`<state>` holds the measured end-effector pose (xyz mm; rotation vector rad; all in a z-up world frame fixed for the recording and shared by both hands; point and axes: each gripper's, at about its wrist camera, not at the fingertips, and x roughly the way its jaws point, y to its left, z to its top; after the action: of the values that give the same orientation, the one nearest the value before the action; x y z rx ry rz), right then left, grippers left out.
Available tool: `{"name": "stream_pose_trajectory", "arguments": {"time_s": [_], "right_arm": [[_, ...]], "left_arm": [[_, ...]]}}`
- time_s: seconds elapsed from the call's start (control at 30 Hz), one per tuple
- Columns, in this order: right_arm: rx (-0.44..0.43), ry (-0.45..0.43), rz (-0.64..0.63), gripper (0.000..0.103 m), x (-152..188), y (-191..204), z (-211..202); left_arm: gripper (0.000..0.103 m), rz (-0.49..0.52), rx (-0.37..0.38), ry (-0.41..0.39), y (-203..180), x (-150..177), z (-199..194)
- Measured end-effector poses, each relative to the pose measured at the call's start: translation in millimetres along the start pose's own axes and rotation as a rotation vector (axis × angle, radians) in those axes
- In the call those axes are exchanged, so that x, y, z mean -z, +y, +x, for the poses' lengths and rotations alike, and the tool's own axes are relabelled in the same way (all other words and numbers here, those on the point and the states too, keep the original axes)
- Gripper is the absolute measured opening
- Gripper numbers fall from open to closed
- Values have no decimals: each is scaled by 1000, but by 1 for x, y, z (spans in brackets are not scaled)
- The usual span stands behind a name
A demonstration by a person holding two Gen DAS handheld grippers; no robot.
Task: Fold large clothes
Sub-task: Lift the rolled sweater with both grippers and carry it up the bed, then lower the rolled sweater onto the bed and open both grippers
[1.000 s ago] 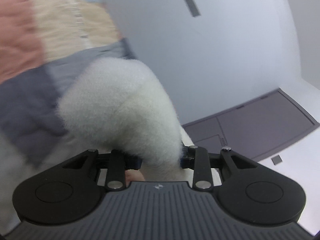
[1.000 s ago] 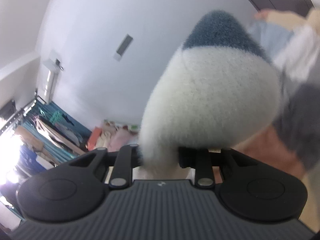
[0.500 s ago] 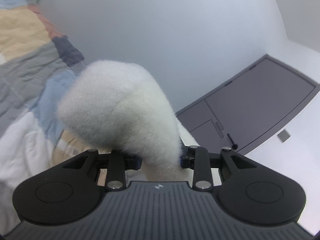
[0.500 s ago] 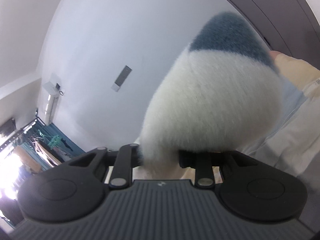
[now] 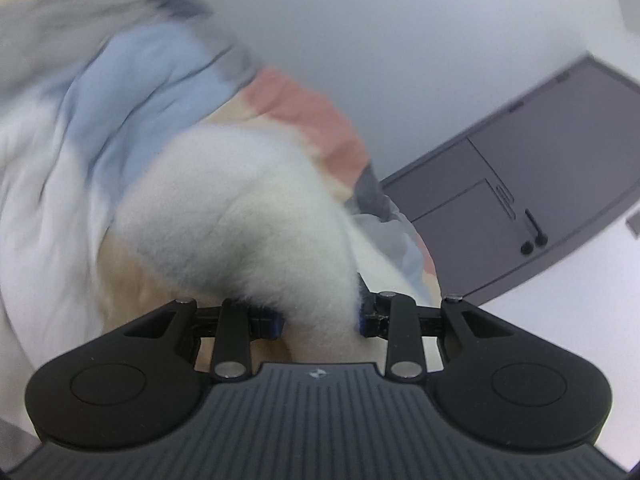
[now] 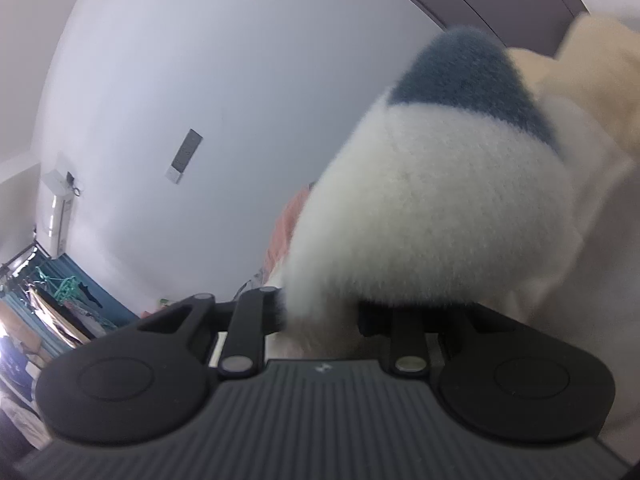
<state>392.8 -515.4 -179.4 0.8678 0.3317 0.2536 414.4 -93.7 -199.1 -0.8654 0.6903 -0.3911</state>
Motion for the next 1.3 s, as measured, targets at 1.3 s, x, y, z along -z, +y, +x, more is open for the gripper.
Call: {"name": "stream_pose_trajectory", "arguments": {"time_s": [1.3], "right_arm": [[140,-254,-369,37,14,182,-243]], "left_arm": [[62,644,-48,-173,-187,69,-288]]}}
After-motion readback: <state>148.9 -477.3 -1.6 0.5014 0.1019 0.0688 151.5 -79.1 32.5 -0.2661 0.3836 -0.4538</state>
